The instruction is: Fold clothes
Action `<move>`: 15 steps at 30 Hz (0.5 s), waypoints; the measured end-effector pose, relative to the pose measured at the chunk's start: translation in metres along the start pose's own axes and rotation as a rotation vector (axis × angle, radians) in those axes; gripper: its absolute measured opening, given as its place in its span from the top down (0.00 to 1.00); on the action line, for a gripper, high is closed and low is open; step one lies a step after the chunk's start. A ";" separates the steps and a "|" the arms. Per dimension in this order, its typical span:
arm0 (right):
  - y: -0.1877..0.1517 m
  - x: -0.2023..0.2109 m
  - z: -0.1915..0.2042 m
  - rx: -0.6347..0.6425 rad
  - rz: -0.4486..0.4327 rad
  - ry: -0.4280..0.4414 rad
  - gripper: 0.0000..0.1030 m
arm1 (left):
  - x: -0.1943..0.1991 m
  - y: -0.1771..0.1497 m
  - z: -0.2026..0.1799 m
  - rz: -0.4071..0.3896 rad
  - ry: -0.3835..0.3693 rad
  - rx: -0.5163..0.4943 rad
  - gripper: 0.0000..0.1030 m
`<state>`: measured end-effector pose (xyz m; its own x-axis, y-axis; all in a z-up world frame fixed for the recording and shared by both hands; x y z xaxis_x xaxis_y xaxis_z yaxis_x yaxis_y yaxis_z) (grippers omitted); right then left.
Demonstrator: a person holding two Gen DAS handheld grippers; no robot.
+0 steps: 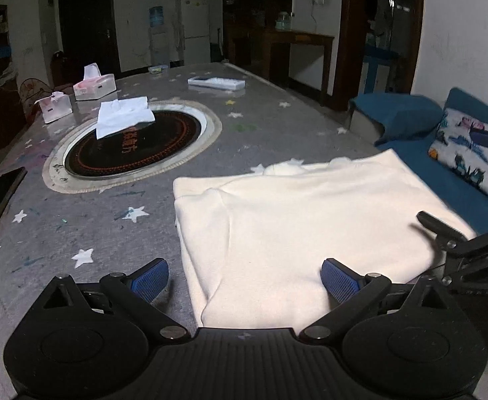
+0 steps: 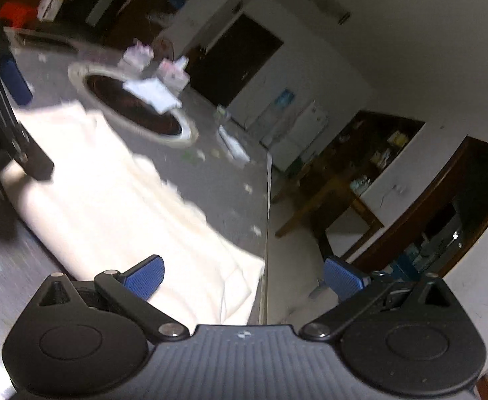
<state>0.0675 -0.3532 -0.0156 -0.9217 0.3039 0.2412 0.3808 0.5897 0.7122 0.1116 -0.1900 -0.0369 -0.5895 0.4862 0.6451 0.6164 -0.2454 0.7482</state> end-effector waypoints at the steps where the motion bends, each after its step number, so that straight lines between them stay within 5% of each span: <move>1: 0.002 0.004 0.002 0.012 -0.016 -0.008 0.00 | 0.001 -0.001 -0.001 0.000 0.000 -0.003 0.03; 7: 0.000 0.002 0.027 0.046 0.009 0.028 0.00 | -0.001 -0.012 0.005 0.022 -0.004 0.047 0.02; 15: 0.004 0.016 0.013 -0.024 0.017 0.026 0.00 | 0.016 -0.018 0.005 0.009 0.008 0.077 0.01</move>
<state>0.0555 -0.3369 -0.0174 -0.9169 0.2938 0.2703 0.3948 0.5668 0.7231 0.0941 -0.1738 -0.0406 -0.5874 0.4775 0.6534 0.6600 -0.1846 0.7282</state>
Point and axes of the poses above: each gripper's, at about its wrist camera, not at the fingertips, and x roughly against the way its jaws point, z to its left, y to its top, the point moved 8 cm from there along -x, roughly the way its jaws point, and after that the axes turned 13 degrees about -y, right-handed, at the moved point
